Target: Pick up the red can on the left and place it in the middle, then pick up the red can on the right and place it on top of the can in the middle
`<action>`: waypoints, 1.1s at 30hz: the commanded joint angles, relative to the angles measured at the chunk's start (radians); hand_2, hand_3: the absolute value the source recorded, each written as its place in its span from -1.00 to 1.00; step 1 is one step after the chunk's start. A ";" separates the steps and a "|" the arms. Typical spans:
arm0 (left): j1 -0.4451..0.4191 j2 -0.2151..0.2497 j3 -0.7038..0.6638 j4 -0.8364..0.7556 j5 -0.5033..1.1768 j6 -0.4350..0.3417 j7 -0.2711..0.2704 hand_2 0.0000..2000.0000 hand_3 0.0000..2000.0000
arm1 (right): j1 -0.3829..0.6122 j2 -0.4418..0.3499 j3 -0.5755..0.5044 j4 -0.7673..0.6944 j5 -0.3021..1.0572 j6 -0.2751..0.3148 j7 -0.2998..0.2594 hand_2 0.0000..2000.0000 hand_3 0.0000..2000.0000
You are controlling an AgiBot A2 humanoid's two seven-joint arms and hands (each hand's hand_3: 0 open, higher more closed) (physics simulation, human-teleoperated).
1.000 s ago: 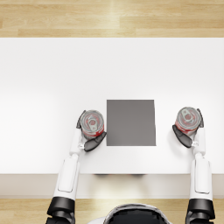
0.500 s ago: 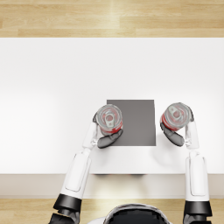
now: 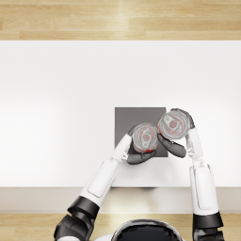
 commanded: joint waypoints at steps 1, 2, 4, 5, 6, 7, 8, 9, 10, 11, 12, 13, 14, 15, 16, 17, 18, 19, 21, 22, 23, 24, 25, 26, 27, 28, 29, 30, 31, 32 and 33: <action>0.056 0.041 -0.026 0.128 0.001 -0.010 -0.002 -0.36 0.19 | 0.023 -0.008 0.026 0.032 0.000 0.000 -0.001 1.00 0.52; 0.046 0.037 -0.026 0.121 0.001 -0.020 -0.002 -1.00 -0.13 | 0.029 -0.012 0.034 0.035 0.000 -0.002 0.000 1.00 0.52; 0.018 0.023 -0.030 0.074 0.001 -0.013 -0.001 -1.00 -0.79 | 0.040 -0.020 0.043 0.034 0.000 -0.001 0.005 1.00 0.52; 0.002 0.015 -0.036 0.049 0.000 0.003 -0.003 -1.00 -1.00 | 0.047 -0.024 0.055 0.036 0.000 0.002 0.006 1.00 0.52; -0.029 -0.003 -0.046 -0.007 0.000 0.014 -0.004 -1.00 -1.00 | 0.058 -0.031 0.066 0.026 -0.001 0.005 0.007 1.00 0.52; -0.060 -0.021 -0.058 -0.070 0.000 0.027 -0.005 -1.00 -1.00 | 0.064 -0.035 0.074 0.028 -0.001 0.006 0.007 1.00 0.52; -0.104 -0.047 -0.077 -0.162 0.000 0.033 -0.006 -1.00 -1.00 | 0.074 -0.042 0.084 0.024 -0.001 0.007 0.008 1.00 0.52; -0.160 -0.083 -0.105 -0.280 0.000 0.036 0.002 -1.00 -1.00 | 0.083 -0.048 0.098 0.026 -0.001 0.008 0.008 1.00 0.52; -0.220 -0.118 -0.145 -0.403 0.000 0.038 0.098 -1.00 -1.00 | 0.102 -0.059 0.109 0.018 -0.001 0.008 0.008 1.00 0.52; -0.263 -0.142 -0.184 -0.487 0.000 0.040 0.167 -1.00 -1.00 | 0.112 -0.066 0.116 0.007 -0.001 0.008 0.008 1.00 0.52; -0.298 -0.160 -0.224 -0.570 0.000 0.041 0.216 -1.00 -1.00 | 0.120 -0.071 0.123 0.001 -0.001 0.009 0.008 1.00 0.52; -0.331 -0.173 -0.285 -0.641 0.000 0.041 0.252 -1.00 -1.00 | 0.131 -0.079 0.128 -0.002 -0.001 0.010 0.009 1.00 0.52; -0.353 -0.179 -0.338 -0.690 0.000 0.042 0.277 -1.00 -1.00 | 0.143 -0.087 0.137 -0.007 -0.001 0.012 -0.018 1.00 0.52; -0.376 -0.182 -0.401 -0.732 0.000 0.042 0.295 -1.00 -1.00 | 0.156 -0.095 0.149 -0.007 -0.001 0.010 -0.058 1.00 0.52; -0.387 -0.180 -0.450 -0.748 0.000 0.043 0.308 -1.00 -1.00 | 0.175 -0.107 0.159 -0.024 -0.001 0.009 -0.109 1.00 0.52; -0.396 -0.178 -0.494 -0.756 0.000 0.043 0.318 -1.00 -1.00 | 0.190 -0.116 0.170 -0.037 -0.001 0.009 -0.150 1.00 0.52; -0.403 -0.174 -0.542 -0.743 0.000 0.043 0.324 -1.00 -1.00 | 0.204 -0.126 0.186 -0.053 -0.001 0.008 -0.180 1.00 0.52; -0.403 -0.171 -0.576 -0.720 0.000 0.043 0.329 -1.00 -1.00 | 0.211 -0.132 0.197 -0.069 -0.001 0.006 -0.202 1.00 0.52; -0.413 -0.168 -0.624 -0.697 -0.001 0.043 0.335 -1.00 -1.00 | 0.217 -0.138 0.200 -0.111 -0.001 0.004 -0.228 1.00 0.52; -0.420 -0.168 -0.635 -0.691 -0.001 0.043 0.337 -1.00 -1.00 | 0.214 -0.138 0.197 -0.125 -0.001 0.004 -0.237 1.00 0.52; -0.422 -0.167 -0.638 -0.685 -0.001 0.043 0.338 -1.00 -1.00 | 0.208 -0.137 0.202 -0.131 -0.001 0.002 -0.243 1.00 0.52; -0.425 -0.166 -0.641 -0.676 -0.001 0.043 0.339 -1.00 -1.00 | 0.208 -0.139 0.202 -0.154 -0.001 0.000 -0.247 1.00 0.52; -0.426 -0.165 -0.637 -0.674 -0.001 0.043 0.340 -1.00 -1.00 | 0.204 -0.139 0.202 -0.165 -0.001 -0.002 -0.248 1.00 0.52; -0.426 -0.164 -0.635 -0.675 -0.001 0.043 0.340 -1.00 -1.00 | 0.199 -0.138 0.200 -0.183 -0.001 -0.004 -0.248 1.00 0.52; -0.427 -0.162 -0.631 -0.672 -0.001 0.043 0.340 -1.00 -1.00 | 0.197 -0.139 0.200 -0.193 -0.001 -0.006 -0.250 1.00 0.52; -0.427 -0.161 -0.632 -0.672 -0.001 0.043 0.341 -1.00 -1.00 | 0.186 -0.136 0.195 -0.199 -0.001 -0.007 -0.251 1.00 0.52; -0.430 -0.160 -0.635 -0.680 -0.001 0.043 0.341 -1.00 -1.00 | 0.180 -0.135 0.193 -0.212 -0.001 -0.008 -0.251 1.00 0.52; -0.430 -0.159 -0.636 -0.680 -0.001 0.043 0.341 -1.00 -1.00 | 0.176 -0.135 0.190 -0.223 -0.001 -0.008 -0.251 1.00 0.52; -0.433 -0.158 -0.638 -0.687 -0.001 0.043 0.341 -1.00 -1.00 | 0.169 -0.134 0.188 -0.229 -0.001 -0.009 -0.253 1.00 0.52; -0.433 -0.156 -0.639 -0.687 -0.001 0.043 0.341 -1.00 -1.00 | 0.167 -0.135 0.193 -0.245 -0.001 -0.009 -0.253 1.00 0.52; -0.433 -0.155 -0.637 -0.688 -0.001 0.043 0.341 -1.00 -1.00 | 0.162 -0.134 0.195 -0.262 -0.001 -0.009 -0.255 1.00 0.52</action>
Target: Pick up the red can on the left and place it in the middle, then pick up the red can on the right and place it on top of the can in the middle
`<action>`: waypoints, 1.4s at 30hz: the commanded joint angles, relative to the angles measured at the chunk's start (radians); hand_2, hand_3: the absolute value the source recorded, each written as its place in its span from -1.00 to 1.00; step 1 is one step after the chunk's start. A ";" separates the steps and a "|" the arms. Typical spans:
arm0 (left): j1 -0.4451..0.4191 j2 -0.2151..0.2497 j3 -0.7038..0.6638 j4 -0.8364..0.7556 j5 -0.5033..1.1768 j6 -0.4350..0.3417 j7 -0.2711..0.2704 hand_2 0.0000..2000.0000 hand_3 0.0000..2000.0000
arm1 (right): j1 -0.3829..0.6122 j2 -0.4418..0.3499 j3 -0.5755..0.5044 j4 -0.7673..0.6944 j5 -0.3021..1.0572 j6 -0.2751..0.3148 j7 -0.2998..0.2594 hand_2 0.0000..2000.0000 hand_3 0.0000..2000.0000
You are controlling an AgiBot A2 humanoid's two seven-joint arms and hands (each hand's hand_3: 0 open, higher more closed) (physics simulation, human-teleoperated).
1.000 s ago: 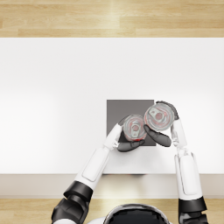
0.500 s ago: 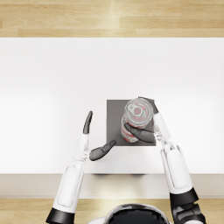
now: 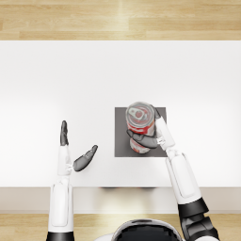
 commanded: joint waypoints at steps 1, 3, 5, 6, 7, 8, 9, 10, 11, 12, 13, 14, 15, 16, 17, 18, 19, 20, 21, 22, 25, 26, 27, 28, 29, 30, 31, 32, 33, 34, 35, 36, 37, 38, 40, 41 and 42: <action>0.002 0.001 -0.006 -0.018 0.000 0.000 0.000 -1.00 -1.00 | 0.003 -0.003 0.006 -0.046 -0.001 -0.008 0.006 1.00 0.52; 0.002 0.004 -0.008 -0.018 0.000 0.000 0.000 -1.00 -1.00 | -0.007 -0.001 0.009 -0.051 -0.001 -0.012 0.013 1.00 0.52; 0.006 0.007 -0.010 -0.013 0.000 0.000 0.000 -1.00 -1.00 | -0.013 -0.001 0.005 -0.059 -0.002 -0.005 0.020 1.00 0.52; 0.006 0.008 -0.011 -0.013 0.000 0.000 0.000 -1.00 -1.00 | -0.015 -0.002 0.005 -0.061 -0.002 0.003 0.021 1.00 0.52; 0.006 0.009 -0.012 -0.013 0.000 0.000 0.000 -1.00 -1.00 | -0.022 0.000 0.006 -0.049 -0.002 0.012 0.023 -0.36 0.19; 0.006 0.011 -0.013 -0.013 0.000 0.000 0.000 -1.00 -1.00 | -0.021 -0.002 -0.005 -0.041 -0.002 0.001 0.022 -1.00 -0.13; 0.005 0.012 -0.012 -0.008 0.000 0.000 0.000 -1.00 -1.00 | -0.026 -0.001 -0.014 -0.031 -0.002 0.003 0.019 -1.00 -0.46; 0.005 0.013 -0.013 -0.008 0.000 0.000 0.000 -1.00 -1.00 | -0.026 -0.003 -0.017 -0.017 -0.002 -0.014 0.013 -1.00 -0.79; 0.010 0.014 -0.014 -0.006 0.000 0.000 0.000 -1.00 -1.00 | -0.029 -0.004 -0.022 -0.008 -0.001 -0.030 0.009 -1.00 -1.00; 0.010 0.016 -0.015 -0.006 0.000 0.000 0.000 -1.00 -1.00 | -0.030 -0.005 -0.030 0.016 -0.001 -0.041 0.006 -1.00 -1.00; 0.011 0.017 -0.009 -0.010 0.000 0.000 0.000 -1.00 -1.00 | -0.028 -0.007 -0.037 0.023 -0.001 -0.049 0.003 -1.00 -1.00; 0.011 0.018 -0.010 -0.010 0.000 0.000 0.000 -1.00 -1.00 | -0.025 -0.010 -0.041 0.047 -0.001 -0.054 0.000 -1.00 -1.00; 0.011 0.019 -0.011 -0.010 0.000 0.000 0.000 -1.00 -1.00 | -0.024 -0.011 -0.047 0.060 -0.001 -0.058 -0.003 -1.00 -1.00; 0.011 0.021 -0.012 -0.010 0.000 0.000 0.000 -1.00 -1.00 | -0.022 -0.013 -0.054 0.082 -0.001 -0.062 -0.005 -1.00 -1.00; 0.007 0.022 -0.010 -0.015 0.000 0.000 0.000 -1.00 -1.00 | -0.022 -0.014 -0.060 0.102 -0.001 -0.065 -0.005 -1.00 -1.00; 0.007 0.023 -0.007 -0.016 0.000 0.000 0.000 -1.00 -1.00 | -0.021 -0.016 -0.067 0.129 -0.001 -0.068 -0.005 -1.00 -1.00; 0.008 0.024 -0.009 -0.019 0.000 0.000 0.000 -1.00 -1.00 | -0.025 -0.016 -0.067 0.157 -0.001 -0.071 -0.005 -1.00 -1.00; 0.008 0.025 -0.010 -0.019 0.000 0.000 0.000 -1.00 -1.00 | -0.026 -0.018 -0.074 0.188 -0.001 -0.074 -0.005 -1.00 -1.00; 0.009 0.026 -0.011 -0.022 0.000 0.000 0.000 -1.00 -1.00 | -0.027 -0.020 -0.079 0.224 -0.001 -0.073 -0.006 -1.00 -1.00; 0.009 0.028 -0.008 -0.022 0.000 0.000 0.000 -1.00 -1.00 | -0.025 -0.023 -0.085 0.247 -0.001 -0.075 -0.006 -1.00 -1.00; 0.009 0.031 0.001 -0.040 0.000 0.000 0.000 -1.00 -1.00 | 0.000 0.010 -0.073 0.320 -0.001 -0.082 -0.006 -1.00 -1.00; 0.014 0.032 -0.002 -0.051 0.000 0.000 0.000 -1.00 -1.00 | -0.002 -0.029 -0.112 0.347 -0.001 -0.083 -0.005 -1.00 -1.00; 0.017 0.034 0.000 -0.059 0.000 0.000 0.000 -1.00 -1.00 | 0.005 -0.033 -0.118 0.360 0.000 -0.084 -0.005 -1.00 -1.00; 0.025 0.035 -0.004 -0.074 0.000 0.000 0.000 -1.00 -1.00 | -0.021 -0.022 -0.097 0.302 0.000 -0.085 -0.006 -1.00 -1.00; 0.032 0.037 -0.007 -0.087 0.000 0.000 0.000 -1.00 -1.00 | -0.018 -0.025 -0.103 0.318 -0.001 -0.085 -0.005 -1.00 -1.00; 0.051 0.038 -0.017 -0.096 0.000 0.000 0.000 -1.00 -1.00 | -0.015 -0.027 -0.107 0.330 -0.001 -0.085 -0.005 -1.00 -1.00; 0.062 0.038 -0.032 -0.110 0.000 0.000 0.000 -1.00 -1.00 | -0.013 -0.029 -0.110 0.338 -0.001 -0.086 -0.005 -1.00 -1.00; 0.079 0.033 -0.043 -0.129 0.000 0.000 0.000 -1.00 -1.00 | -0.012 -0.030 -0.112 0.343 -0.001 -0.086 -0.005 -1.00 -1.00; 0.099 0.028 -0.056 -0.149 0.000 0.000 0.000 -1.00 -1.00 | -0.011 -0.031 -0.114 0.348 -0.001 -0.086 -0.005 -1.00 -1.00; 0.111 0.024 -0.065 -0.166 0.000 0.000 0.000 -1.00 -1.00 | -0.011 -0.031 -0.115 0.350 -0.001 -0.086 -0.001 -1.00 -1.00; 0.128 0.019 -0.075 -0.178 0.000 0.000 0.000 -1.00 -1.00 | 0.030 -0.032 -0.322 0.450 -0.001 -0.086 0.071 -1.00 -1.00; 0.141 0.014 -0.086 -0.185 0.000 0.000 0.000 -1.00 -1.00 | 0.024 -0.031 -0.349 0.449 0.000 -0.086 0.123 -1.00 -1.00; 0.147 0.019 -0.094 -0.187 0.000 0.000 0.000 -1.00 -1.00 | 0.018 -0.030 -0.368 0.448 0.000 -0.086 0.160 -1.00 -1.00; 0.153 0.019 -0.097 -0.183 0.000 0.000 0.000 -1.00 -1.00 | 0.013 -0.029 -0.380 0.452 -0.001 -0.086 0.187 -1.00 -1.00; 0.127 0.024 -0.085 -0.169 0.000 0.000 0.000 -1.00 -1.00 | 0.005 -0.029 -0.404 0.460 -0.001 -0.086 0.220 -1.00 -1.00; 0.157 0.020 -0.108 -0.175 0.000 0.000 0.000 -1.00 -1.00 | 0.000 -0.029 -0.412 0.459 -0.001 -0.086 0.229 -1.00 -1.00; 0.155 0.021 -0.108 -0.174 0.000 0.000 0.000 -1.00 -1.00 | 0.000 -0.029 -0.416 0.464 -0.001 -0.086 0.236 -1.00 -1.00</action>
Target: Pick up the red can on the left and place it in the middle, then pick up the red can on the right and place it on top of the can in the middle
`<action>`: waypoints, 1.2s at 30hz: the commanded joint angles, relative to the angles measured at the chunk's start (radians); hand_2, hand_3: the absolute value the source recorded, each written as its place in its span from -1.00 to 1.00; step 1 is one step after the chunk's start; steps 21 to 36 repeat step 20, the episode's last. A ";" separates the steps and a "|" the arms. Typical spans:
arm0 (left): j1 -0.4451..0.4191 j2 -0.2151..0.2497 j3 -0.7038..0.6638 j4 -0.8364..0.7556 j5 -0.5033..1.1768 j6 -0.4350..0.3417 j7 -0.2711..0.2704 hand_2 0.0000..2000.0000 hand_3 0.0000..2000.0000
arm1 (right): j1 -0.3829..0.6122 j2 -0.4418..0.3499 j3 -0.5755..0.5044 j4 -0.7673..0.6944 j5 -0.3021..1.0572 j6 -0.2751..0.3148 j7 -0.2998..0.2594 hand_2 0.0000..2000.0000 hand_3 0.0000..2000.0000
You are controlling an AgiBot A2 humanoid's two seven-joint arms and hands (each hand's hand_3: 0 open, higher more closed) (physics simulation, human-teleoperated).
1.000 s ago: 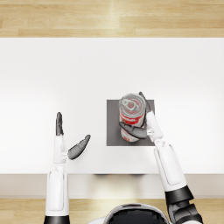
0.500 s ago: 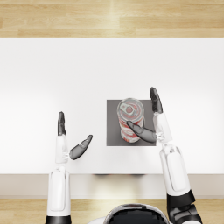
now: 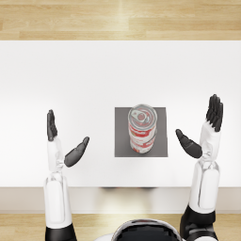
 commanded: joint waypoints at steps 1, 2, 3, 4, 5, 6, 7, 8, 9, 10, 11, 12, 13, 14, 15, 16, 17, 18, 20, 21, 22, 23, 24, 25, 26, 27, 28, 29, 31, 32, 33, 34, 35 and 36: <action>0.017 -0.002 -0.012 0.006 0.000 0.000 0.000 -1.00 -1.00 | -0.001 0.000 -0.050 0.018 0.000 0.000 0.005 -1.00 -1.00; 0.007 0.000 -0.014 0.006 0.000 0.000 0.000 -1.00 -1.00 | -0.013 -0.001 -0.059 0.017 0.000 0.000 0.009 -1.00 -1.00; 0.003 0.002 -0.008 0.005 0.000 0.000 0.000 -1.00 -1.00 | -0.019 -0.002 -0.055 0.011 0.000 0.000 0.011 -1.00 -1.00; 0.000 0.003 -0.008 0.006 0.000 0.000 0.000 -1.00 -1.00 | -0.017 -0.001 -0.041 0.010 0.000 0.000 0.013 -1.00 -1.00; -0.002 0.003 -0.008 0.006 0.000 0.000 0.000 -1.00 -1.00 | -0.021 -0.001 -0.045 0.010 0.000 0.000 0.014 -1.00 -1.00; -0.004 0.004 -0.007 0.007 0.000 0.000 0.000 -1.00 -1.00 | -0.025 -0.002 -0.048 0.010 0.000 0.000 0.015 -1.00 -1.00; -0.004 0.004 -0.007 0.007 0.000 0.000 0.000 -1.00 -1.00 | -0.027 -0.002 -0.050 0.010 0.000 0.000 0.016 -1.00 -1.00; -0.005 0.005 -0.007 0.008 0.000 0.000 0.000 -1.00 -1.00 | -0.029 -0.002 -0.052 0.010 0.000 0.000 0.017 -1.00 -1.00; -0.006 0.005 -0.007 0.008 0.000 0.000 0.000 -1.00 -1.00 | -0.030 -0.002 -0.053 0.010 0.000 0.000 0.017 -1.00 -1.00; -0.006 0.005 -0.007 0.008 0.000 0.000 0.000 -1.00 -1.00 | -0.030 -0.002 -0.054 0.010 0.000 0.000 0.017 -1.00 -1.00; -0.006 0.005 -0.007 0.008 0.000 0.000 0.000 -1.00 -1.00 | -0.031 -0.002 -0.054 0.010 0.000 0.000 0.017 -1.00 -1.00; -0.006 0.005 -0.007 0.008 0.000 0.000 0.000 -1.00 -1.00 | -0.031 -0.002 -0.055 0.010 0.000 0.000 0.017 -1.00 -1.00; -0.007 0.005 -0.007 0.008 0.000 0.000 0.000 -1.00 -1.00 | -0.032 -0.002 -0.055 0.009 0.000 0.000 0.018 -1.00 -1.00; -0.007 0.005 -0.007 0.008 0.000 0.000 0.000 -1.00 -1.00 | -0.032 -0.002 -0.055 0.009 0.000 0.000 0.018 -1.00 -1.00; -0.007 0.005 -0.007 0.008 0.000 0.000 0.000 -1.00 -1.00 | -0.032 -0.002 -0.055 0.009 0.000 0.000 0.018 -1.00 -1.00; -0.007 0.005 -0.007 0.008 0.000 0.000 0.000 -1.00 -1.00 | -0.032 -0.002 -0.056 0.009 0.000 0.000 0.018 -1.00 -1.00; -0.007 0.005 -0.007 0.008 0.000 0.000 0.000 -1.00 -1.00 | -0.032 -0.002 -0.056 0.009 0.000 0.000 0.018 -1.00 -1.00; -0.007 0.005 -0.007 0.008 0.000 0.000 0.000 -1.00 -1.00 | -0.032 -0.002 -0.056 0.009 0.000 0.000 0.018 -1.00 -1.00; -0.007 0.005 -0.007 0.008 0.000 0.000 0.000 -1.00 -1.00 | -0.032 -0.002 -0.056 0.009 0.000 0.000 0.018 -1.00 -1.00; -0.007 0.005 -0.007 0.008 0.000 0.000 0.000 -1.00 -1.00 | -0.032 -0.002 -0.056 0.009 0.000 0.000 0.018 -1.00 -1.00; -0.007 0.005 -0.007 0.008 0.000 0.000 0.000 -1.00 -1.00 | -0.032 -0.002 -0.056 0.009 0.000 0.000 0.018 -1.00 -1.00; -0.007 0.005 -0.007 0.008 0.000 0.000 0.000 -1.00 -1.00 | -0.032 -0.002 -0.056 0.009 0.000 0.000 0.018 -1.00 -1.00; -0.007 0.005 -0.007 0.008 0.000 0.000 0.000 -1.00 -1.00 | -0.032 -0.002 -0.056 0.009 0.000 0.000 0.018 -1.00 -1.00; -0.007 0.005 -0.007 0.008 0.000 0.000 0.000 -1.00 -1.00 | -0.032 -0.002 -0.056 0.009 0.000 0.000 0.018 -1.00 -1.00; -0.007 0.005 -0.007 0.008 0.000 0.000 0.000 -1.00 -1.00 | -0.032 -0.002 -0.056 0.009 0.000 0.000 0.018 -1.00 -1.00; -0.007 0.005 -0.007 0.008 0.000 0.000 0.000 -1.00 -1.00 | -0.032 -0.002 -0.056 0.009 0.000 0.000 0.018 -1.00 -1.00; -0.007 0.005 -0.007 0.008 0.000 0.000 0.000 -1.00 -1.00 | -0.032 -0.002 -0.056 0.009 0.000 0.000 0.018 -1.00 -1.00; -0.007 0.005 -0.007 0.008 0.000 0.000 0.000 -1.00 -1.00 | -0.032 -0.002 -0.056 0.009 0.000 0.000 0.018 -1.00 -1.00; -0.007 0.005 -0.007 0.008 0.000 0.000 0.000 -1.00 -1.00 | -0.032 -0.002 -0.056 0.009 0.000 0.000 0.018 -1.00 -1.00; -0.007 0.005 -0.007 0.008 0.000 0.000 0.000 -1.00 -1.00 | -0.032 -0.002 -0.056 0.009 0.000 0.000 0.018 -1.00 -1.00; -0.007 0.005 -0.007 0.008 0.000 0.000 0.000 -1.00 -1.00 | -0.032 -0.002 -0.056 0.009 0.000 0.000 0.018 -1.00 -1.00; -0.007 0.005 -0.007 0.008 0.000 0.000 0.000 -1.00 -1.00 | -0.032 -0.002 -0.056 0.009 0.000 0.000 0.018 -1.00 -1.00; -0.007 0.005 -0.007 0.008 0.000 0.000 0.000 -1.00 -1.00 | -0.032 -0.002 -0.056 0.009 0.000 0.000 0.018 -1.00 -1.00; -0.007 0.005 -0.007 0.008 0.000 0.000 0.000 -1.00 -1.00 | -0.032 -0.002 -0.056 0.009 0.000 0.000 0.018 -1.00 -1.00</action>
